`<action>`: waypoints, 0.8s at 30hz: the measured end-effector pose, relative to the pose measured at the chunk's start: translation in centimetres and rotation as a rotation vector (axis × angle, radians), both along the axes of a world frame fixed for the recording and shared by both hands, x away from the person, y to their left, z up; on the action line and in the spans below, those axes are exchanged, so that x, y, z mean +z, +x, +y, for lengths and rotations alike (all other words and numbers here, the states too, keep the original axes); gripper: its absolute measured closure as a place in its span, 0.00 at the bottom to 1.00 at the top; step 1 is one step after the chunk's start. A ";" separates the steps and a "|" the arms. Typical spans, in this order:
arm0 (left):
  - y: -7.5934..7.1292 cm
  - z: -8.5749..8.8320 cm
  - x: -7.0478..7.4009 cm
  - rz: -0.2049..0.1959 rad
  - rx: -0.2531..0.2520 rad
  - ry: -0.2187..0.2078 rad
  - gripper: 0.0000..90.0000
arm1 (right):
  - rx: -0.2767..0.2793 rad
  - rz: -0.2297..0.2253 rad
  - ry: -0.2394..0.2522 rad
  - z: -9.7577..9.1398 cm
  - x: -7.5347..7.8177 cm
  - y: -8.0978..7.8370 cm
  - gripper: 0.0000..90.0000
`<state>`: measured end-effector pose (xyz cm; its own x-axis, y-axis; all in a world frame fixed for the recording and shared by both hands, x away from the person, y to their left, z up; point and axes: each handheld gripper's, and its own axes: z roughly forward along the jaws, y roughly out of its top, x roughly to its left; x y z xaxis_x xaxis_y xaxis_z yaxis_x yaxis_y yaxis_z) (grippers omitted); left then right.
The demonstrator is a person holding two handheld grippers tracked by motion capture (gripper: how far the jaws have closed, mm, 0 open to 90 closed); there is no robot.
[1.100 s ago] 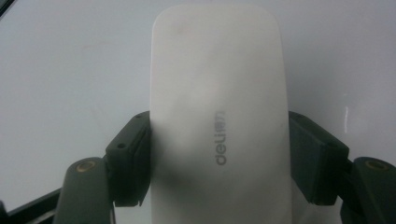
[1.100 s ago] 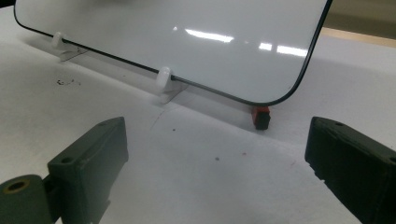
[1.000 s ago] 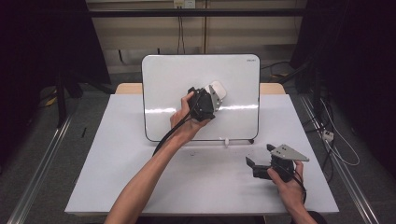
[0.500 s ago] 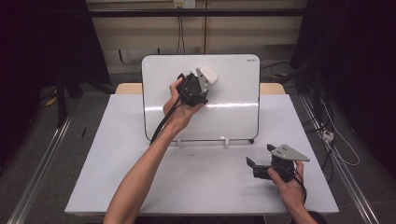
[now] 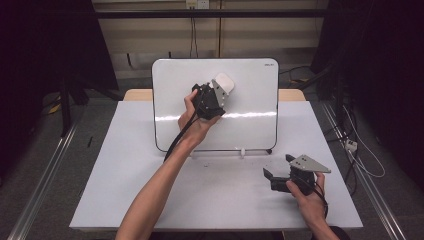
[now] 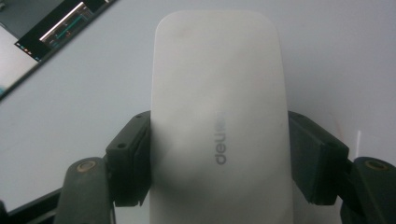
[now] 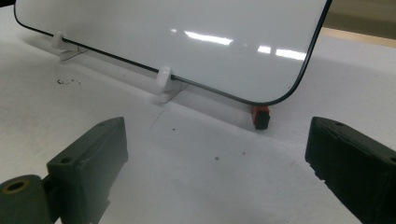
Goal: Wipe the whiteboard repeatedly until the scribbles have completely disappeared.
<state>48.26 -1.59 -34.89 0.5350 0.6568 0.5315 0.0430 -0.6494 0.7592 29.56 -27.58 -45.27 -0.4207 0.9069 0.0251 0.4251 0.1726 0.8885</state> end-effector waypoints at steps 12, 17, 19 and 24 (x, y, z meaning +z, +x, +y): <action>-2.7 -1.7 -2.7 -0.034 -0.070 0.094 0.34 | 0.001 0.001 0.002 0.0 0.0 0.0 0.06; -2.4 -1.5 -2.3 -0.008 -0.084 0.101 0.34 | 0.002 0.000 0.002 0.0 0.0 -0.1 0.06; -2.1 -1.3 -2.0 -0.008 -0.080 0.097 0.34 | 0.001 0.000 0.004 0.0 0.0 -0.2 0.06; -0.4 0.7 -0.1 -0.005 -0.029 0.064 0.34 | -0.004 0.002 0.005 -0.2 0.0 -0.1 0.06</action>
